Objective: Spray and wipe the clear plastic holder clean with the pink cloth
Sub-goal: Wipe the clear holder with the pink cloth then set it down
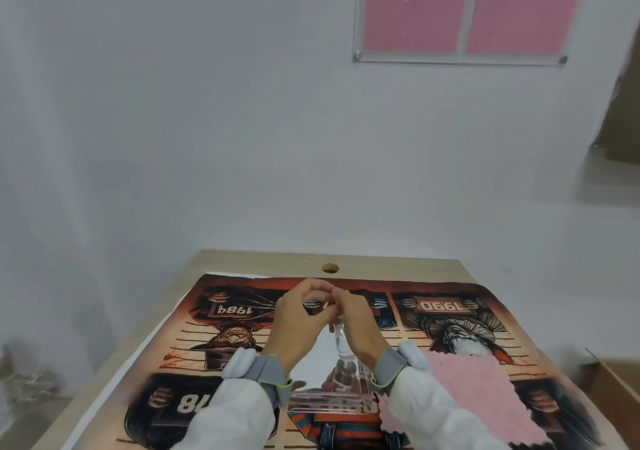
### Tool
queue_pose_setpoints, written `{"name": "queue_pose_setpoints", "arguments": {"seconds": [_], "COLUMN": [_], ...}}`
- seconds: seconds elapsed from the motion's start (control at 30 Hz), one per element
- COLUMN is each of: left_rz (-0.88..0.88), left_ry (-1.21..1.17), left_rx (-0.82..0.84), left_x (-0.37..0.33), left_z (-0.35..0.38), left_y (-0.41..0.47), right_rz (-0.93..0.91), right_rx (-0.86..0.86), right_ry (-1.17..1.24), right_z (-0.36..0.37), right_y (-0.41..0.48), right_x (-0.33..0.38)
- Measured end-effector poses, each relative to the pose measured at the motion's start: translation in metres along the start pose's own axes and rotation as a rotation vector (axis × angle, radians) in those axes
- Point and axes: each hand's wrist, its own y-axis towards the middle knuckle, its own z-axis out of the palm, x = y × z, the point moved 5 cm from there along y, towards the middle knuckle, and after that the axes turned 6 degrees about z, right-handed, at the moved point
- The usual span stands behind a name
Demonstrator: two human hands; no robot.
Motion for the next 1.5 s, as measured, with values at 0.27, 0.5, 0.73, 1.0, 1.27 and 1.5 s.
{"name": "queue_pose_setpoints", "arguments": {"seconds": [0.27,0.5,0.73,1.0,1.27,1.5], "left_rz": [-0.130,-0.126,-0.177,-0.093,-0.021,0.084], "left_ry": [0.295,0.324,0.393,0.408,0.549,0.638], "left_rx": [0.145,0.287,0.232,0.176,0.171,0.083], "left_x": [0.030,0.052,0.055,0.058,0.041,0.021], "left_z": [0.012,0.020,0.020,0.020,0.019,0.022], "left_y": [-0.028,-0.060,-0.052,-0.055,-0.056,-0.069], "right_rz": [0.097,0.162,0.188,0.098,0.243,0.287], "right_rx": [-0.116,-0.391,-0.426,-0.263,0.200,0.137], "right_ry": [-0.192,-0.458,-0.407,-0.745,-1.210,-1.226], "right_z": [-0.050,-0.097,-0.105,-0.139,-0.164,-0.156], "right_y": [0.036,0.081,0.076,0.021,-0.038,-0.047], "right_x": [-0.014,-0.034,-0.039,-0.017,-0.048,-0.051]}}
